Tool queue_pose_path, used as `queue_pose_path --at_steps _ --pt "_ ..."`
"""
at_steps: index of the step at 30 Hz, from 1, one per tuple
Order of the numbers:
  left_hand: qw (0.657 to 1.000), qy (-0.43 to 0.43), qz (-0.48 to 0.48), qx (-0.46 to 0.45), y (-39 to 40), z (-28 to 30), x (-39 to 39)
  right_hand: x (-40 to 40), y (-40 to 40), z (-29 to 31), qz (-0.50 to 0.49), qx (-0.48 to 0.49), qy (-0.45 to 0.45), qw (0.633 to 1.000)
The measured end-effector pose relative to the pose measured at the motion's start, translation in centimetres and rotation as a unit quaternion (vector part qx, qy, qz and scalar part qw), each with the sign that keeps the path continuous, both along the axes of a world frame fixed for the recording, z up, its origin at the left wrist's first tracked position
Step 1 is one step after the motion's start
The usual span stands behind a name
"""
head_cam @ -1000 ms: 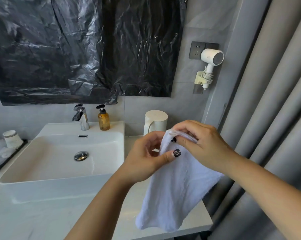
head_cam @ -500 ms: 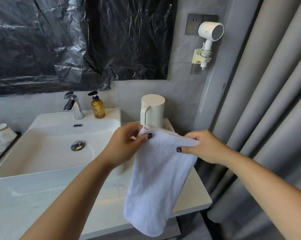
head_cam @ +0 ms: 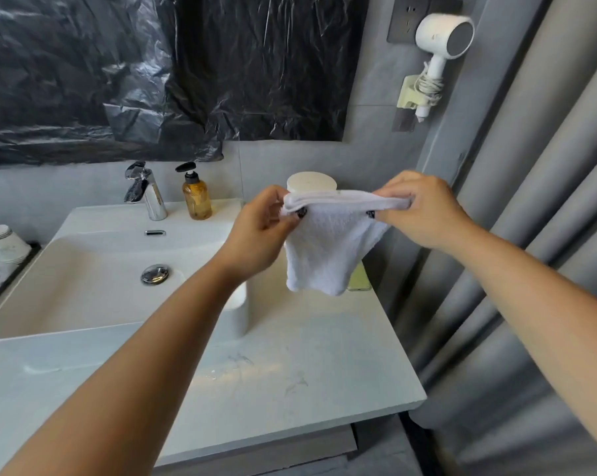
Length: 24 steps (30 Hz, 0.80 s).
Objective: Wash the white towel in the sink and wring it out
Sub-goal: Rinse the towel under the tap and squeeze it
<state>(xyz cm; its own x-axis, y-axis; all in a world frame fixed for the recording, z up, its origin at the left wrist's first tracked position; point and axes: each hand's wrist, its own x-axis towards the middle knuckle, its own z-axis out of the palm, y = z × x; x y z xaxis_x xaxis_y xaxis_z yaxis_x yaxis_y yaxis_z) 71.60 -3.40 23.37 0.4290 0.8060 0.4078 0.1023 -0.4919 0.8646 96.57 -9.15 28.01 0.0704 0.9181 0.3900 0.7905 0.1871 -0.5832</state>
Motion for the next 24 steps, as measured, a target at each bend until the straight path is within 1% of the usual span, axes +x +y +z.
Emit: queue_pose_path --at_steps 3,5,8,11,14,16,21,24 --pt "0.999 0.038 -0.001 -0.006 -2.8 -4.3 -1.0 0.4 -2.6 -5.6 0.026 0.004 0.005 1.0" --pt "0.997 0.063 -0.003 -0.053 -5.7 -8.8 -1.7 0.4 -5.1 -11.2 0.04 -0.012 0.008 0.999" --pt "0.981 0.097 -0.004 -0.167 -10.3 -16.2 -2.5 -0.3 -9.5 -19.6 0.02 -0.12 0.046 0.991" --pt "0.957 0.127 0.001 -0.263 -14.9 -21.7 -3.4 -1.2 -13.7 -25.2 0.021 -0.232 0.05 0.971" --pt "0.934 0.116 0.0 -0.338 -18.5 -24.0 -4.3 -2.0 -16.1 -26.7 0.051 -0.331 0.036 0.941" --pt "0.926 0.103 0.003 -0.362 -18.9 -24.8 -4.7 -2.4 -16.3 -26.4 0.064 -0.368 0.041 0.927" --pt "0.924 0.064 0.015 -0.377 -15.8 -23.9 -4.3 -2.9 -13.9 -25.4 0.068 -0.389 0.033 0.918" --pt "0.925 0.058 0.038 -0.373 -12.8 -22.6 -3.5 -2.6 -11.3 -24.1 0.044 -0.373 0.05 0.926"
